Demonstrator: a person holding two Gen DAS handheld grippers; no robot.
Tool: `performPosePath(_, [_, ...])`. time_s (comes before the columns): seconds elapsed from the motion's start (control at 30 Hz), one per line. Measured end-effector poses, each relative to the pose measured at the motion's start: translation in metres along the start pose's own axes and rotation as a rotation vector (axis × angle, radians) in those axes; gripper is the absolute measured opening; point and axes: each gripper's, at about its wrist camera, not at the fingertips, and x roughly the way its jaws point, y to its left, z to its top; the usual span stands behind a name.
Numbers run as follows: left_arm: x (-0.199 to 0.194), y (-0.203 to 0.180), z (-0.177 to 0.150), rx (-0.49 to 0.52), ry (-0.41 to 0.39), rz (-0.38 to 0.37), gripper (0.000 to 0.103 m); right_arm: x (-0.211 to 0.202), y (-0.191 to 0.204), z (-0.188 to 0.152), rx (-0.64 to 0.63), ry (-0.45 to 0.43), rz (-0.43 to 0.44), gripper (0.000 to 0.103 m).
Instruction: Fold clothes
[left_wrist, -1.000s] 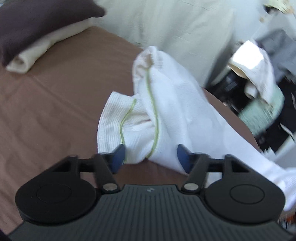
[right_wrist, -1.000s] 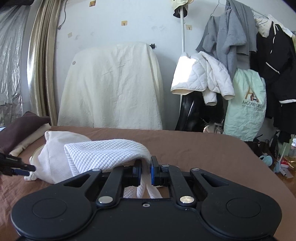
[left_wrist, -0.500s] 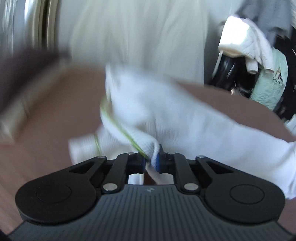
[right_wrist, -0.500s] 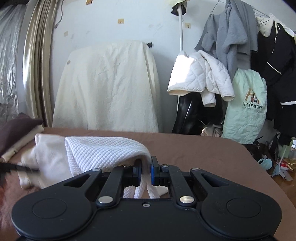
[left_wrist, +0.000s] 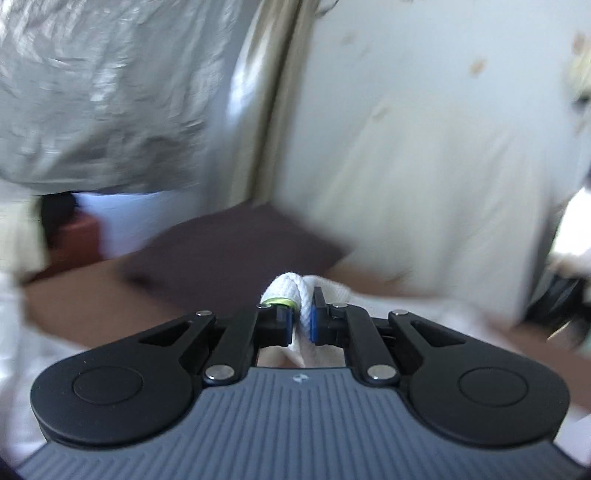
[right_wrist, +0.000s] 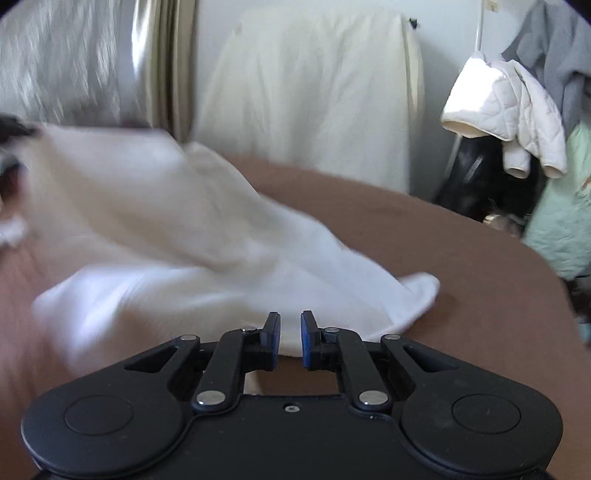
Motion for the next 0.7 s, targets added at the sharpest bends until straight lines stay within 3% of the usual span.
performPosePath(0.1, [0.034,0.014,-0.03,0.1,0.261,0.127,0.009,0.024,0.005,-0.01,0.049,0.075,-0.022,0.012])
performPosePath(0.2, [0.046,0.021,-0.043,0.11,0.37,0.149,0.009,0.031,0.007,-0.023,0.098,0.108,0.035,0.012])
performPosePath(0.3, [0.033,0.014,-0.032,0.112,0.312,0.115,0.013,0.028,0.021,-0.033,0.049,0.116,0.083,0.021])
performPosePath(0.37, [0.028,0.008,-0.026,0.112,0.265,0.1,0.014,0.026,0.025,-0.036,0.018,0.11,0.096,0.042])
performPosePath(0.4, [0.025,0.006,-0.023,0.107,0.245,0.097,0.014,0.026,0.025,-0.035,0.012,0.106,0.103,0.046])
performPosePath(0.53, [0.011,0.013,-0.019,0.027,0.19,0.115,0.014,0.028,0.023,-0.032,0.042,0.102,0.118,0.049])
performPosePath(0.7, [0.02,0.042,-0.011,-0.069,0.138,0.122,0.014,0.057,-0.001,-0.037,0.259,0.132,0.216,0.062])
